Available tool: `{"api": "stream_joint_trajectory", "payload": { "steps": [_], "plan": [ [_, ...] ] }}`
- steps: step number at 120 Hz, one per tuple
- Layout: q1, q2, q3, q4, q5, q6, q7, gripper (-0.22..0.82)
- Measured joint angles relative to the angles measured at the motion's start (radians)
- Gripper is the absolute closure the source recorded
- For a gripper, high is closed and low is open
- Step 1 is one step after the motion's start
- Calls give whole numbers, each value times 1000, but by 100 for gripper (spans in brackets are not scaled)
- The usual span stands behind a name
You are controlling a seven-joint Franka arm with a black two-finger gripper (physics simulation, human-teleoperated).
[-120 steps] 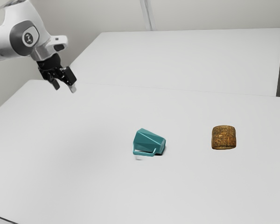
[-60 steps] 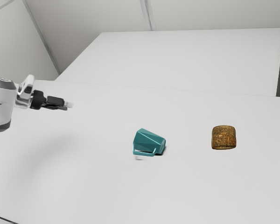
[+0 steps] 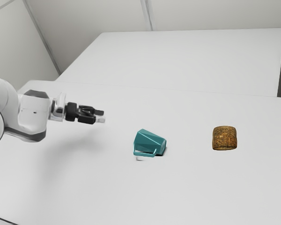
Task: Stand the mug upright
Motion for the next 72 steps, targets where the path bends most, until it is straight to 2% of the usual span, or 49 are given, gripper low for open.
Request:
{"api": "stream_joint_trajectory", "payload": {
  "steps": [7, 22, 32, 72],
  "plan": [
    [-26, -15, -4, -23, -19, 6, 43, 0],
    [-43, -148, -31, -169, -38, 61, 124, 0],
    [-43, -180, -41, -216, -43, 94, 169, 0],
    [-125, -89, -47, -226, -132, 140, 299, 0]
  ]
}}
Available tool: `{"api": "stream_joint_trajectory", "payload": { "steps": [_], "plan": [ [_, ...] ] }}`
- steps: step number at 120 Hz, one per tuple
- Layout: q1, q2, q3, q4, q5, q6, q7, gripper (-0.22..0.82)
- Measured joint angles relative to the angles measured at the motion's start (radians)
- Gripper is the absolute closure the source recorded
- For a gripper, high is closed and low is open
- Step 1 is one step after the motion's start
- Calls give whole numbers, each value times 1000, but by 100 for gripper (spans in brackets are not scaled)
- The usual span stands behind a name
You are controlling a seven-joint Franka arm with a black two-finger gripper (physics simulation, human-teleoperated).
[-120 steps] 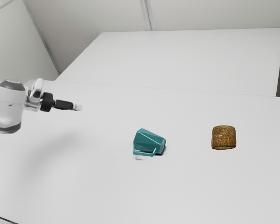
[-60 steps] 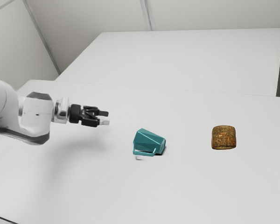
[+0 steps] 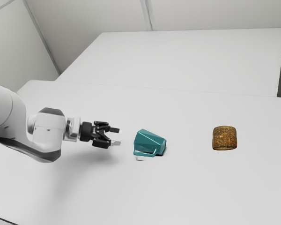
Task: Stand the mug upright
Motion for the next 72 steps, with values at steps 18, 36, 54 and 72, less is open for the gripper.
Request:
{"api": "stream_joint_trajectory", "payload": {
  "steps": [18, 36, 54, 72],
  "plan": [
    [-54, 22, -2, 2, -75, 3, 39, 0],
    [-87, 31, -13, 2, -135, 6, 70, 0],
    [-95, 35, -40, -3, -173, 12, 94, 0],
    [-100, 56, -54, -4, -206, 14, 112, 0]
  ]
}}
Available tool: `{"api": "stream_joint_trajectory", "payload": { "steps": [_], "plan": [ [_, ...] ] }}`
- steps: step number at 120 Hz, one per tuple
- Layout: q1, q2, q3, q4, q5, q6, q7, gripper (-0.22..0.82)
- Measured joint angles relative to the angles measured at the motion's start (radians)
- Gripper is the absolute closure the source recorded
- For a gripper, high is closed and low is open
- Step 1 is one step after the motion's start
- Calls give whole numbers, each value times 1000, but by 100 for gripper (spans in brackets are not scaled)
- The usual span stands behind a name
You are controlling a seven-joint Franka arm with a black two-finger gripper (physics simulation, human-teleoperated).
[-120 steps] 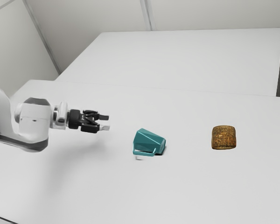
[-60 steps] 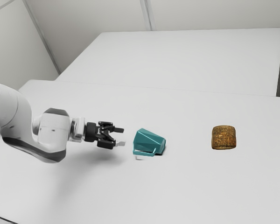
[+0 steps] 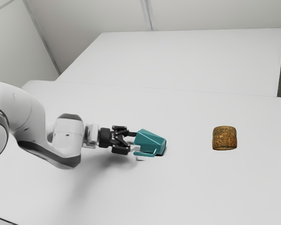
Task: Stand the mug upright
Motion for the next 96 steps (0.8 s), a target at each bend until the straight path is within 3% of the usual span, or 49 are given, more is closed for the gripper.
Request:
{"api": "stream_joint_trajectory", "payload": {
  "steps": [47, 80, 96],
  "plan": [
    [-39, 22, -4, 4, -62, 4, 31, 22],
    [-42, 18, -4, 14, -76, 5, 43, 57],
    [-42, 13, -4, 23, -76, 5, 47, 67]
  ]
}}
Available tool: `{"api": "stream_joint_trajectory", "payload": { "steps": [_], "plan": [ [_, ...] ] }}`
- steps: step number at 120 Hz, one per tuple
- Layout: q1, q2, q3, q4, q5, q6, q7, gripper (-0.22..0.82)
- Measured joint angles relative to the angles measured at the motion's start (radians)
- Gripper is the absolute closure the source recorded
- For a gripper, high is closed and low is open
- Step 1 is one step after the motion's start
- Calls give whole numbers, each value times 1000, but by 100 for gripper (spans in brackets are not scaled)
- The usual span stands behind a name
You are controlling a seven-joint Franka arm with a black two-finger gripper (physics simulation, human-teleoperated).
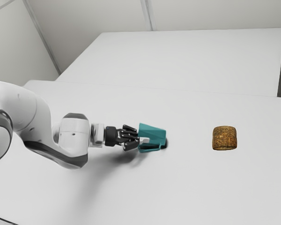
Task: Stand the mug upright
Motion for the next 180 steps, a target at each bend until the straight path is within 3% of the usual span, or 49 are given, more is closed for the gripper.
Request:
{"api": "stream_joint_trajectory", "payload": {
  "steps": [20, 54, 79, 106, 138, 156, 180],
  "plan": [
    [0, -6, 2, 17, 5, 1, 3, 74],
    [0, -50, 2, 51, 24, 42, -1, 77],
    [-1, -147, 0, 89, 320, 158, -134, 78],
    [8, -279, 1, 86, 874, 219, -452, 78],
    [16, -305, -13, 100, 1401, 208, -1001, 78],
    [12, -291, -15, 112, 1542, 210, -1273, 78],
    [27, -246, -34, 108, 1587, 340, -1548, 78]
  ]
}}
